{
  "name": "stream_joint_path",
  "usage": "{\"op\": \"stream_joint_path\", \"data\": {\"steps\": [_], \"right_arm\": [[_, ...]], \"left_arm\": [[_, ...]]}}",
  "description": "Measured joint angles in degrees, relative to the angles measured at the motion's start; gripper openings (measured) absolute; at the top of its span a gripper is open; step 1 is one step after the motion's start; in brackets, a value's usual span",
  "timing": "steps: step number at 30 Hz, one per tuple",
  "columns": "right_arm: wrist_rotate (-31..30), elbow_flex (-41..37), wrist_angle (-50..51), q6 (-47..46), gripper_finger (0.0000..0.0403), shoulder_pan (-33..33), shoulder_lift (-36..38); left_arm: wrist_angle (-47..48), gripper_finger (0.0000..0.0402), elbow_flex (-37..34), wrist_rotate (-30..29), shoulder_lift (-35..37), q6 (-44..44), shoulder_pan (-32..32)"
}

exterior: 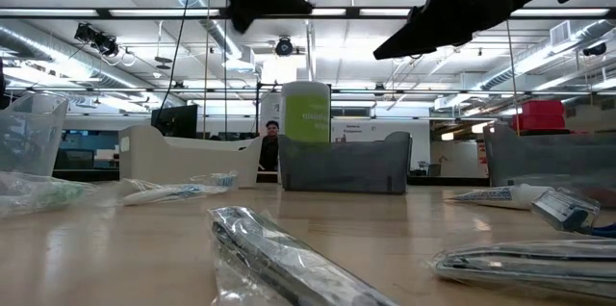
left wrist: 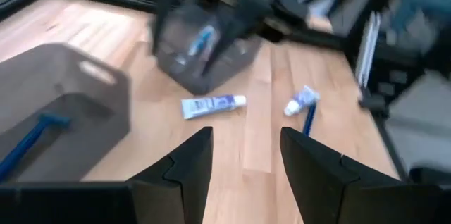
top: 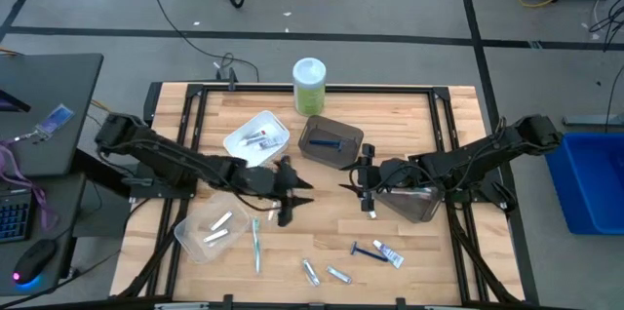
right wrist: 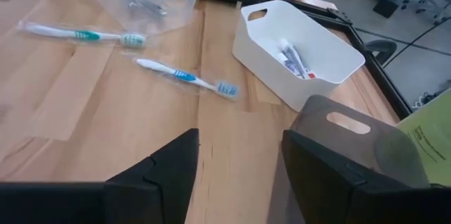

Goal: Pick & Place Travel size toiletries
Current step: Put the nail cutter into the transparent bin

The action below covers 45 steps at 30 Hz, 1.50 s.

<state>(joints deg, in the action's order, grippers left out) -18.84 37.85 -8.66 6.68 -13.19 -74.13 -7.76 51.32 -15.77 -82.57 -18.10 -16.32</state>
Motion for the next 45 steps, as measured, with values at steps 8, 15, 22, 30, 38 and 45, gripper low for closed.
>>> {"op": "stream_joint_path", "data": {"steps": [8, 15, 22, 30, 38, 45], "right_arm": [[-0.1, 0.0, 6.8, -2.5, 0.0203, -0.3, 1.2], [0.1, -0.1, 18.7, -4.3, 0.0188, -3.3, 8.3], [0.0, -0.1, 16.0, -4.5, 0.0175, -4.8, 12.3], [0.0, 0.0, 13.2, -5.3, 0.0168, -4.8, 11.9], [1.1, 0.0, 10.3, -11.4, 0.0173, -4.9, 10.6], [3.6, 0.0, 9.8, -26.6, 0.0179, -5.2, 9.6]], "left_arm": [[27.9, 0.0174, 24.1, 4.6, -14.1, 6.3, 0.4], [33.1, 0.0174, 29.7, 7.0, -20.0, 2.9, -0.6], [30.6, 0.0174, 29.8, 11.1, -22.7, 3.2, -1.7], [29.3, 0.0174, 29.7, 14.7, -26.9, 12.2, -6.3], [25.6, 0.0174, 29.7, 14.8, -30.7, 17.3, -10.1], [25.7, 0.0174, 29.5, 15.7, -34.3, 14.0, -14.2]]}}
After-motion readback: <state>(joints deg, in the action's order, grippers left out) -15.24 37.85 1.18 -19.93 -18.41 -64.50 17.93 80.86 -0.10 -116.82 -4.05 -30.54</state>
